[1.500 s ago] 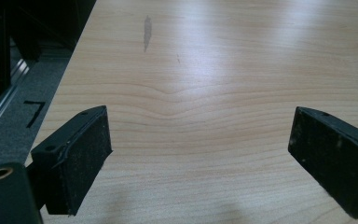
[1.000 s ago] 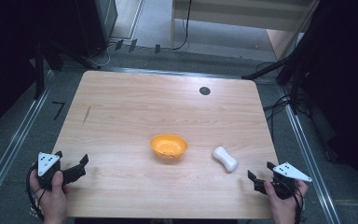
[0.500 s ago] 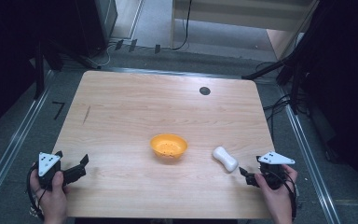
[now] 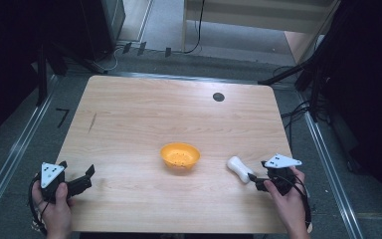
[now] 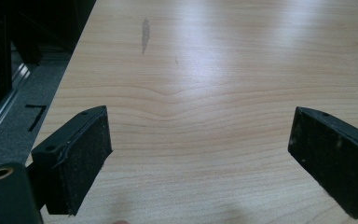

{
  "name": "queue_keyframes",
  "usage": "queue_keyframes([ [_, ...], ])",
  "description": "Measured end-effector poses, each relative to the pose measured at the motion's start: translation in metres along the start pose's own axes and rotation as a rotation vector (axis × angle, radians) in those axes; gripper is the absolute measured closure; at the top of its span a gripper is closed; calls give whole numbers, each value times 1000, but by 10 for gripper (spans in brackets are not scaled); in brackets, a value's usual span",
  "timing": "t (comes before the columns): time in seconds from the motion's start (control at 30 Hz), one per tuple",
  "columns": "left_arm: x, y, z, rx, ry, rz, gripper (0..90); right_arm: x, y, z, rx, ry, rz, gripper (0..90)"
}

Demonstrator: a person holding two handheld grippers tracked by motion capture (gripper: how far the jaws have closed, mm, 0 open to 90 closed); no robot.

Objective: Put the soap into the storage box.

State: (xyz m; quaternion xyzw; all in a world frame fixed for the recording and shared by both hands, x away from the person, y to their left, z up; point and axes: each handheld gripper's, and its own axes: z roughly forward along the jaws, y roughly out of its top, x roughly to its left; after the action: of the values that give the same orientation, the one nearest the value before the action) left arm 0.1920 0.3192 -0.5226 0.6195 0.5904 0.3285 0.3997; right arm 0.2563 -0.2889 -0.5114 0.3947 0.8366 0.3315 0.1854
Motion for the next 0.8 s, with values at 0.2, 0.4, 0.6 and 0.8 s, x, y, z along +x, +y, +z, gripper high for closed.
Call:
queue_keyframes([
  [0.2,0,0,0,1,0,0,65,-1,7,3,35,39,26,310],
  [0.4,0,0,0,2,-1,2,65,4,12,3,50,61,5,287],
  [0.6,0,0,0,5,-1,0,65,8,20,5,77,85,-37,250],
  [0.8,0,0,0,5,-1,0,65,10,29,11,120,93,-78,236],
])
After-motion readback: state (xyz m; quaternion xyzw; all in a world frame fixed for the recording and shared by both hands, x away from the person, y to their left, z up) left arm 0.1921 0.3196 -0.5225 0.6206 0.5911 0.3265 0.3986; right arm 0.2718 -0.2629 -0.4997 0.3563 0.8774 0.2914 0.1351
